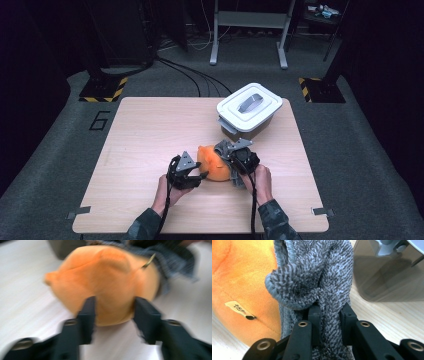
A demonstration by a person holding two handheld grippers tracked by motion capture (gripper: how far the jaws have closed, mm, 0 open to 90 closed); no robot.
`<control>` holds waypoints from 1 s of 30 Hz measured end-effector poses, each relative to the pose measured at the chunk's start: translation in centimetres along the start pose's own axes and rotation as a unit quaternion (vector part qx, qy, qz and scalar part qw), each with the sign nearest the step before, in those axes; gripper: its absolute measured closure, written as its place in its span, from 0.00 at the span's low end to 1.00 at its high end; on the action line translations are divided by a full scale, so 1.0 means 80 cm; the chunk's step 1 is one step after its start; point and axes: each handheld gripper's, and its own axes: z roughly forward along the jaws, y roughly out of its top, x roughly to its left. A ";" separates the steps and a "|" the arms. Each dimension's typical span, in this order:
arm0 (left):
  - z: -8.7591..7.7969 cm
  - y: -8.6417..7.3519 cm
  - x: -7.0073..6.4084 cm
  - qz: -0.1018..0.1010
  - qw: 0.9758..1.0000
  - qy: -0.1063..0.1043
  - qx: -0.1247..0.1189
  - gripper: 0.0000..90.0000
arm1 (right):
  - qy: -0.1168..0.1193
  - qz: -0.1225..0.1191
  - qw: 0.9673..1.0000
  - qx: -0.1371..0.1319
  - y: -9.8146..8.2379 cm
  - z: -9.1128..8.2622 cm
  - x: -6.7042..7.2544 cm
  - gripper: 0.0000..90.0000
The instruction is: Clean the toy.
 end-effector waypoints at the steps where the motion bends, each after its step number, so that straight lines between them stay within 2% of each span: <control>1: 0.003 0.000 0.000 0.003 1.000 -0.001 0.005 0.48 | 0.004 -0.004 1.000 -0.006 0.000 0.002 -0.004 0.84; 2: 0.007 0.001 0.000 0.005 1.000 0.009 0.013 0.44 | 0.006 0.002 1.000 -0.005 0.001 0.002 -0.004 0.84; 3: 0.011 0.001 0.000 0.011 1.000 0.011 0.015 0.41 | 0.007 -0.002 1.000 -0.009 0.001 0.003 -0.005 0.84; 4: 0.015 0.000 0.000 0.013 1.000 0.004 0.007 0.43 | 0.008 0.000 1.000 -0.007 0.002 0.003 -0.005 0.84; 5: 0.017 0.000 0.000 0.015 1.000 0.008 0.001 0.47 | 0.005 -0.001 1.000 -0.009 0.003 0.004 -0.005 0.84; 7: 0.019 0.000 0.000 0.010 1.000 0.007 -0.011 0.63 | 0.000 0.000 1.000 -0.009 0.005 0.006 -0.006 0.84; 9: 0.019 0.001 0.003 -0.012 1.000 0.006 -0.018 0.74 | -0.002 0.008 1.000 -0.015 0.006 0.007 -0.006 0.84; 10: 0.019 0.001 0.004 -0.027 0.999 0.008 -0.023 0.77 | 0.001 0.005 1.000 -0.016 0.007 0.005 -0.008 0.84; 13: 0.015 0.003 0.006 -0.059 0.998 0.004 -0.024 0.81 | 0.003 0.013 0.999 -0.039 0.012 -0.014 -0.007 0.84; 16: 0.015 0.005 0.008 -0.079 0.997 0.001 -0.023 0.81 | 0.024 -0.001 0.997 -0.068 0.021 -0.039 0.006 0.84; 18: 0.015 0.007 0.007 -0.082 0.996 0.003 -0.023 0.81 | 0.028 -0.022 0.997 -0.070 0.026 -0.049 0.025 0.84; 20: 0.016 0.009 0.006 -0.083 0.996 0.008 -0.019 0.81 | 0.033 -0.042 0.997 -0.061 0.028 -0.045 0.040 0.84; 22: 0.018 0.006 0.010 -0.087 0.996 0.007 -0.013 0.82 | 0.015 -0.056 0.997 -0.048 0.025 -0.032 0.047 0.84; 24: 0.018 0.004 0.010 -0.099 0.995 0.005 -0.019 0.82 | 0.016 -0.050 0.998 -0.044 0.021 -0.026 0.040 0.84; 26: 0.018 0.005 0.011 -0.095 0.995 0.007 -0.021 0.83 | -0.001 -0.046 0.998 -0.037 0.016 -0.023 0.032 0.84; 28: 0.019 0.005 0.010 -0.091 0.996 0.007 -0.019 0.83 | -0.001 -0.033 0.999 -0.032 0.009 -0.020 0.022 0.84; 30: 0.019 0.004 0.011 -0.093 0.995 0.005 -0.019 0.83 | -0.014 -0.024 0.999 -0.022 0.001 -0.016 0.012 0.84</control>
